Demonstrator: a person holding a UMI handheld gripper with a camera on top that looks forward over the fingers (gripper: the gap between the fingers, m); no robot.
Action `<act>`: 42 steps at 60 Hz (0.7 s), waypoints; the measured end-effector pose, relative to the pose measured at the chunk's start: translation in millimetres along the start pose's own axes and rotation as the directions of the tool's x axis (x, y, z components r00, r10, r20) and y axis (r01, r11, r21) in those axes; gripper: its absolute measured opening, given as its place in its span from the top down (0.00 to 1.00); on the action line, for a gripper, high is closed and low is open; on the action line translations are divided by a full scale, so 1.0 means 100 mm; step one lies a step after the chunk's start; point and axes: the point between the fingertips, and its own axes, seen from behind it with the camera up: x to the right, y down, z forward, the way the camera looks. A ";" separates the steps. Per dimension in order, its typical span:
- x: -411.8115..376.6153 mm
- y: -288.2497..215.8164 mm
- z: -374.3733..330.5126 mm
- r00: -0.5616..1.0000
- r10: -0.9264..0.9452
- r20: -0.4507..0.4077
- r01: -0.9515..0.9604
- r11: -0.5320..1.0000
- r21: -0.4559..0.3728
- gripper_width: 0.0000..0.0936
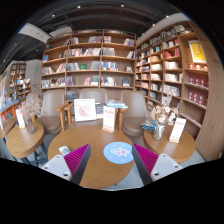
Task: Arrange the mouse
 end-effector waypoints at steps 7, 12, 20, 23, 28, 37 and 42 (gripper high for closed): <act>-0.10 0.11 0.03 1.000 -0.004 0.019 0.004 1.000 -0.023 0.09; -0.19 0.20 0.07 1.000 -0.007 0.025 0.008 0.999 -0.034 0.09; -0.33 0.37 0.15 0.999 -0.012 0.039 0.014 0.998 -0.057 0.09; -0.39 0.44 0.18 0.999 -0.014 0.045 0.017 0.997 -0.070 0.09; -0.50 0.53 0.22 0.998 -0.014 0.056 0.018 0.996 -0.082 0.09; -0.75 0.69 0.28 0.997 -0.026 0.078 0.034 0.995 -0.099 0.09; -0.93 0.77 0.33 0.995 -0.033 0.096 0.043 0.994 -0.105 0.09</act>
